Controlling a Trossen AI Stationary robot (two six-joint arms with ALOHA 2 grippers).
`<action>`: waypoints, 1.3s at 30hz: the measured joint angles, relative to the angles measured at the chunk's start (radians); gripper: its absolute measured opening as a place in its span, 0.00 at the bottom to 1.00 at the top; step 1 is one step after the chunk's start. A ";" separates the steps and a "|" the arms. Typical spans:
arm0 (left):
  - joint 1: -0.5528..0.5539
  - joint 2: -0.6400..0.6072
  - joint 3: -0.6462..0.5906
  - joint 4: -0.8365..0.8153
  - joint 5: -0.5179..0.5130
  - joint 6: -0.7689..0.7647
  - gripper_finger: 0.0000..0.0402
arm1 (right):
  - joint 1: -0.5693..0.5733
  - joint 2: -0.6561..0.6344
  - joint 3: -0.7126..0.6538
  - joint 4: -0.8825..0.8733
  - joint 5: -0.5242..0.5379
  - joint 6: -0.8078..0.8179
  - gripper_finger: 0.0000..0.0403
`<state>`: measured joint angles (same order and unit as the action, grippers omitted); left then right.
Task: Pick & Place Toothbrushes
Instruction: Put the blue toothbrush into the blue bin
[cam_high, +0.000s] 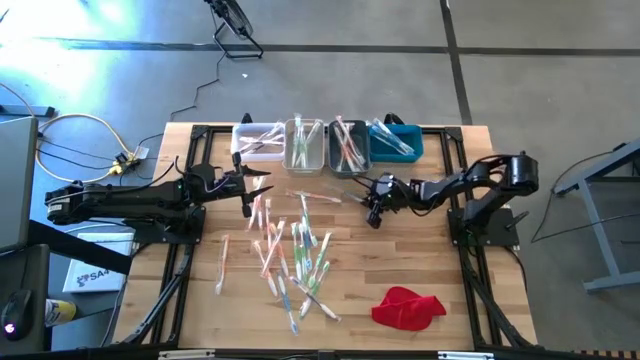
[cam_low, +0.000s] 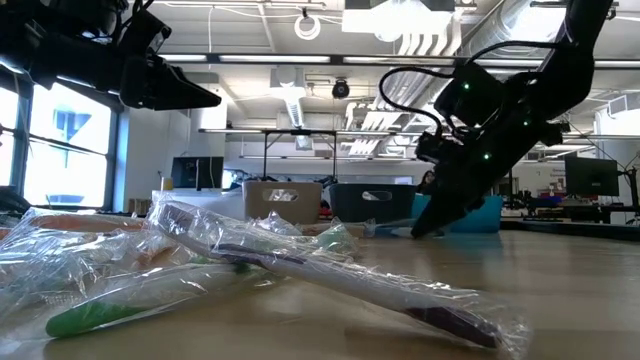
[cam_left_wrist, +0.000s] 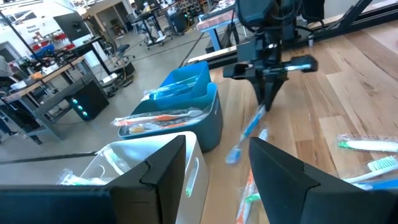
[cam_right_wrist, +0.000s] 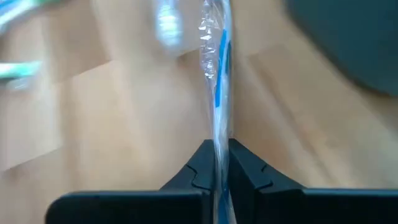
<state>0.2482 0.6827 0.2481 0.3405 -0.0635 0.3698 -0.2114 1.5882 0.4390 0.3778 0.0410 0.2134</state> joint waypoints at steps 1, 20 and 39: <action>0.000 0.000 0.000 0.000 0.000 0.000 0.43 | 0.007 -0.013 -0.002 -0.006 -0.011 0.000 0.04; 0.000 0.000 0.000 0.000 0.000 0.000 0.43 | 0.153 -0.363 0.000 -0.027 0.200 -0.001 0.04; 0.000 0.000 0.000 0.000 0.000 0.000 0.43 | 0.343 -0.559 0.001 -0.049 0.688 0.000 0.04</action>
<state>0.2484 0.6830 0.2481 0.3405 -0.0639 0.3698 0.1312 1.0290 0.4397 0.3285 0.7285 0.2131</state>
